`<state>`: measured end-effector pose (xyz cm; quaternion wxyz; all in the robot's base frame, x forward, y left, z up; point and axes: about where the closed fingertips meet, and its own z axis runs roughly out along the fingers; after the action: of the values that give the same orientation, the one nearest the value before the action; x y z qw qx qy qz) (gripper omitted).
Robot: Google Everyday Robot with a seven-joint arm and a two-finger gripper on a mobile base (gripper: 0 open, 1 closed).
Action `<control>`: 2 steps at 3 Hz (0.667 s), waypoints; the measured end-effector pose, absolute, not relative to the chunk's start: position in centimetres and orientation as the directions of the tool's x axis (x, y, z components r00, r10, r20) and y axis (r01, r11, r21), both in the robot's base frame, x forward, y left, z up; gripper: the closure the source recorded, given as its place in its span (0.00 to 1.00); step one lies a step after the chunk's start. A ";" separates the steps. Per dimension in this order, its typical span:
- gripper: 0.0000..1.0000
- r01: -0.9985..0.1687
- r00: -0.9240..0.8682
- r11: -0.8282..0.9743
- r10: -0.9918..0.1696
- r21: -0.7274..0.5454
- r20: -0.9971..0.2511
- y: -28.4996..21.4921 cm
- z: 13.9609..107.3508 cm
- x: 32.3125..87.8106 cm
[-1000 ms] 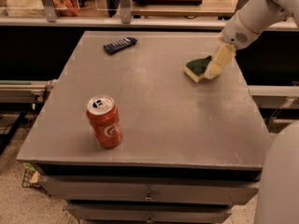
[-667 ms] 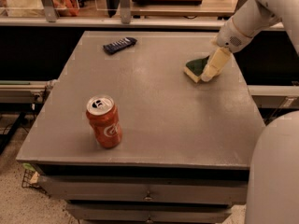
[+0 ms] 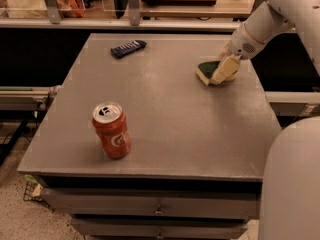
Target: Pick sponge
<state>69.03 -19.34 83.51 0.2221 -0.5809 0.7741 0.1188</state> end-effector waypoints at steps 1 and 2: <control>0.74 -0.955 -0.212 0.287 -0.842 -0.079 -0.496 -19.2 84.5 68.6; 0.97 -0.960 -0.174 0.265 -0.820 -0.091 -0.545 -18.9 87.7 66.7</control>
Offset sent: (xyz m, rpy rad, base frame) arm -0.0618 0.0048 0.1008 0.1496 -0.0868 0.0808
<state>66.68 -18.87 87.66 0.2532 -0.5905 0.7538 0.1380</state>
